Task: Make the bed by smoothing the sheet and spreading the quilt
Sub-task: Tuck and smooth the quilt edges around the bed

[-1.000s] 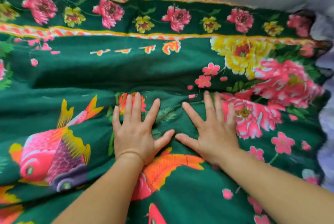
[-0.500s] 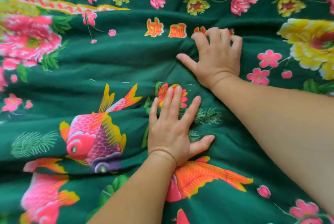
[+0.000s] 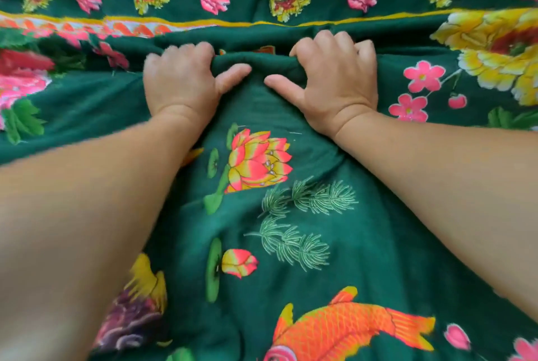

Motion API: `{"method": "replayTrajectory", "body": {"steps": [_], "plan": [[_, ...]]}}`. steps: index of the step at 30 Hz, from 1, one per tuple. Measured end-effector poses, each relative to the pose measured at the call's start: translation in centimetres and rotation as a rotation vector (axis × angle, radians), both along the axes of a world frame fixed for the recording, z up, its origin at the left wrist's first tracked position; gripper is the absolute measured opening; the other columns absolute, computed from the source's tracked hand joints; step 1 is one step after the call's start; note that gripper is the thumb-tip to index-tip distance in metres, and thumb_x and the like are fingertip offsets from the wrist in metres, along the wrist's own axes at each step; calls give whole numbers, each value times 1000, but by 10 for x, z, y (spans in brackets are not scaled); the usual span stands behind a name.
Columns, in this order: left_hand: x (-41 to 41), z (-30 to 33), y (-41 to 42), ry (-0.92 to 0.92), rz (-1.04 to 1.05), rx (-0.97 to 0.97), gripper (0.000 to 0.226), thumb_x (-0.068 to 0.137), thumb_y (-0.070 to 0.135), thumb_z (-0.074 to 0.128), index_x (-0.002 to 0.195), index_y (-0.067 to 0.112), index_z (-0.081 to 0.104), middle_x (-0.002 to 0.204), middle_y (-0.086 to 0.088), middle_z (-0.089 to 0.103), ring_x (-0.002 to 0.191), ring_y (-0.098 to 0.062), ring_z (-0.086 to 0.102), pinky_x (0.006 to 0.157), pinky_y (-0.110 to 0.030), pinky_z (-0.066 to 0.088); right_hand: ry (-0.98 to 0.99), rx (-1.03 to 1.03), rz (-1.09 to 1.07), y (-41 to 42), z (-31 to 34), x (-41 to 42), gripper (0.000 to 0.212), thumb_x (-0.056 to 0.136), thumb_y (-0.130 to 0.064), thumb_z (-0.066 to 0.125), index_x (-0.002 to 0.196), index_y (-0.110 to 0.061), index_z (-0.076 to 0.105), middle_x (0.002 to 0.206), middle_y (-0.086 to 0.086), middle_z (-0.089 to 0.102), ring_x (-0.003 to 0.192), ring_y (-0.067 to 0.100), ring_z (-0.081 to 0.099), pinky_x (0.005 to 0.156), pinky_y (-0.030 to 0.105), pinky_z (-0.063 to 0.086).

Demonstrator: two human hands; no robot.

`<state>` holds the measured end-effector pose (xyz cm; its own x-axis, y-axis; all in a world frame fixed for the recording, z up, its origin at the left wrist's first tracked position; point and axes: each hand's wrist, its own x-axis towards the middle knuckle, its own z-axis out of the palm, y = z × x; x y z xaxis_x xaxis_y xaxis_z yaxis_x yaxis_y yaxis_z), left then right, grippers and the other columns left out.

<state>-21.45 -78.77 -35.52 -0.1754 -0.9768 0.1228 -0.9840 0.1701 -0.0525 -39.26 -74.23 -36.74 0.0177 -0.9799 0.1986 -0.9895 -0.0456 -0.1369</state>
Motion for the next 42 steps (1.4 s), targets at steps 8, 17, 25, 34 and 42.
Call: {"method": "replayTrajectory", "body": {"steps": [8, 17, 25, 34, 42], "plan": [[-9, -9, -31, 76, -70, -108, 71, 87, 64, 20, 102, 5, 56, 111, -22, 57, 105, -39, 50, 87, -46, 32, 25, -89, -95, -7, -4, -2, 57, 88, -67, 35, 114, -21, 57, 115, 8, 54, 110, 29, 47, 86, 39, 20], [-24, -27, -21, 227, 266, -229, 43, 83, 41, 35, 81, 9, 63, 87, -17, 59, 86, -34, 57, 92, -43, 27, 68, -39, -131, -19, 6, 6, 54, 89, -61, 27, 89, -19, 61, 93, 8, 64, 92, 31, 57, 76, 38, 24], [-21, -34, -27, 275, 198, -341, 35, 84, 39, 37, 75, 15, 60, 79, -12, 58, 79, -32, 57, 86, -39, 24, 43, 159, -245, -125, 20, 0, 87, 76, -79, 41, 136, -16, 41, 138, 12, 43, 130, 30, 35, 103, 44, 28], [-23, -31, -23, 356, 157, -387, 29, 85, 35, 36, 86, 18, 60, 95, -5, 60, 93, -28, 57, 103, -40, 22, 139, 74, 51, -152, 20, -10, 61, 91, -65, 33, 113, -12, 53, 118, 15, 61, 108, 38, 56, 68, 37, 31], [-21, -33, -28, 340, 97, -331, 46, 84, 33, 36, 117, 16, 62, 128, -5, 59, 122, -23, 55, 112, -49, 15, 90, 20, -47, -227, 22, -43, 63, 92, -62, 37, 112, -5, 57, 115, 29, 59, 107, 46, 56, 83, 46, 43]]}}
